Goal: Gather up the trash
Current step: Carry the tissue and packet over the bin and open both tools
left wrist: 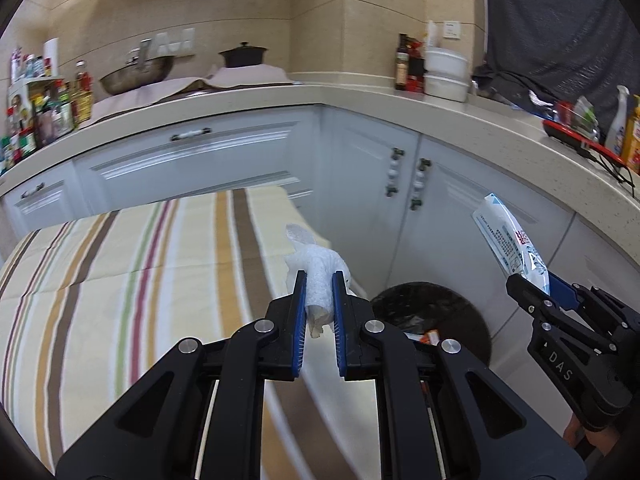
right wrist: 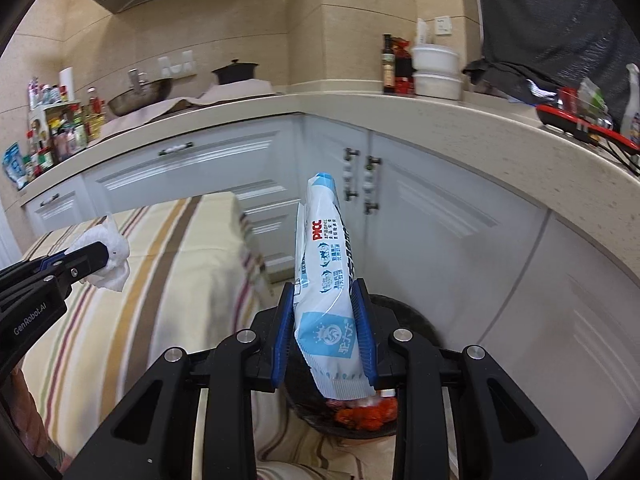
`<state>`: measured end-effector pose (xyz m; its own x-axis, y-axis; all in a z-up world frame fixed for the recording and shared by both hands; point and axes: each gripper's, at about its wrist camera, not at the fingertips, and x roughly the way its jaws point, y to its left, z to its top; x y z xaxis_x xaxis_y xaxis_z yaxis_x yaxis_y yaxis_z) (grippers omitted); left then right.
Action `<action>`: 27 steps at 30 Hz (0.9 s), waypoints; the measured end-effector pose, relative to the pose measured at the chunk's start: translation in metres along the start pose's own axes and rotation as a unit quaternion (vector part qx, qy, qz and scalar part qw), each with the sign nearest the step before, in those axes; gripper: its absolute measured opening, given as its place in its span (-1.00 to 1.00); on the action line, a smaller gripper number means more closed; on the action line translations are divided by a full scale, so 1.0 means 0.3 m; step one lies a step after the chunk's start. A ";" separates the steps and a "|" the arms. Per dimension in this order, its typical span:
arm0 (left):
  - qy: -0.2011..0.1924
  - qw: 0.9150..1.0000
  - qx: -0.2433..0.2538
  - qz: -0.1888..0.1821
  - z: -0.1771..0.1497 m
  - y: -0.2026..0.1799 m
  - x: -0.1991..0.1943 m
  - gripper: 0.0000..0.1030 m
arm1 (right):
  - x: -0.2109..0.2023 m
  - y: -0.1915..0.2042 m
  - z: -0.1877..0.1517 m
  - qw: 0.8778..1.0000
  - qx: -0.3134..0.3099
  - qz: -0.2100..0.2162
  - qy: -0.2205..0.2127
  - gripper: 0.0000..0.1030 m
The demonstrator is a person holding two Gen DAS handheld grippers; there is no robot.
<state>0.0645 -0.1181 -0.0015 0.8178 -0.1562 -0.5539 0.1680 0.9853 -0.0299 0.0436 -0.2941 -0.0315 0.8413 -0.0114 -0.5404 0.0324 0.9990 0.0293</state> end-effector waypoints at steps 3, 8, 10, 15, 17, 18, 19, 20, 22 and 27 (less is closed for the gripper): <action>-0.005 1.000 0.014 -0.013 0.011 -0.063 0.032 -0.77 | 0.005 -0.054 -0.006 1.000 0.009 -0.017 0.001 -0.43; -0.008 0.999 0.032 -0.029 0.025 -0.155 0.101 -0.77 | 0.023 -0.132 -0.019 0.999 0.026 -0.035 0.004 -0.43; -0.007 0.999 0.037 -0.032 0.027 -0.183 0.130 -0.77 | 0.032 -0.152 -0.025 0.999 0.030 -0.039 0.006 -0.43; 0.002 0.998 0.048 -0.040 0.020 -0.242 0.195 -0.77 | 0.070 -0.191 -0.033 0.998 0.038 -0.046 0.013 -0.43; 0.005 0.998 0.052 -0.042 0.016 -0.260 0.216 -0.77 | 0.085 -0.203 -0.038 0.998 0.042 -0.048 0.015 -0.43; 0.006 0.998 0.054 -0.043 0.015 -0.270 0.227 -0.77 | 0.090 -0.208 -0.040 0.998 0.043 -0.048 0.016 -0.43; 0.006 0.997 0.057 -0.043 0.015 -0.280 0.238 -0.77 | 0.099 -0.213 -0.042 0.998 0.044 -0.048 0.017 -0.43; 0.006 0.997 0.060 -0.043 0.014 -0.288 0.246 -0.77 | 0.106 -0.217 -0.043 0.998 0.046 -0.049 0.018 -0.43; 0.004 0.997 0.067 -0.040 0.014 -0.311 0.269 -0.76 | 0.124 -0.222 -0.044 0.997 0.049 -0.049 0.019 -0.43; 0.003 0.997 0.076 -0.033 0.020 -0.339 0.317 -0.73 | 0.161 -0.232 -0.041 0.997 0.056 -0.056 0.015 -0.43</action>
<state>0.1286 -0.2337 -0.0461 0.7990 -0.2201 -0.5595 0.3035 0.9510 0.0594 0.0754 -0.3637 -0.0698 0.8132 -0.1199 -0.5696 0.1862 0.9807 0.0594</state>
